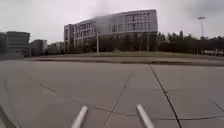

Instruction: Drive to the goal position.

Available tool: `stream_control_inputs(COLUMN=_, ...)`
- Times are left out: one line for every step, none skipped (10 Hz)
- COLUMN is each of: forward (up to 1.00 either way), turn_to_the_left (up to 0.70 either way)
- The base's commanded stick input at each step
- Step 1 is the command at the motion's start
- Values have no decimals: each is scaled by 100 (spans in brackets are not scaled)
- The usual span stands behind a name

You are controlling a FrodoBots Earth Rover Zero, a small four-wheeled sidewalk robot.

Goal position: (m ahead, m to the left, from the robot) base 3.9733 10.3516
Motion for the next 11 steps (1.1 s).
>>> stream_control_inputs(forward=100, turn_to_the_left=27)
stream_control_inputs(forward=100, turn_to_the_left=27)
stream_control_inputs(forward=100, turn_to_the_left=27)
stream_control_inputs(forward=100, turn_to_the_left=27)
stream_control_inputs(forward=100, turn_to_the_left=27)
stream_control_inputs(forward=100, turn_to_the_left=27)
stream_control_inputs(forward=30, turn_to_the_left=40)
stream_control_inputs(forward=0, turn_to_the_left=45)
stream_control_inputs(forward=0, turn_to_the_left=45)
stream_control_inputs(forward=0, turn_to_the_left=45)
stream_control_inputs(forward=0, turn_to_the_left=45)
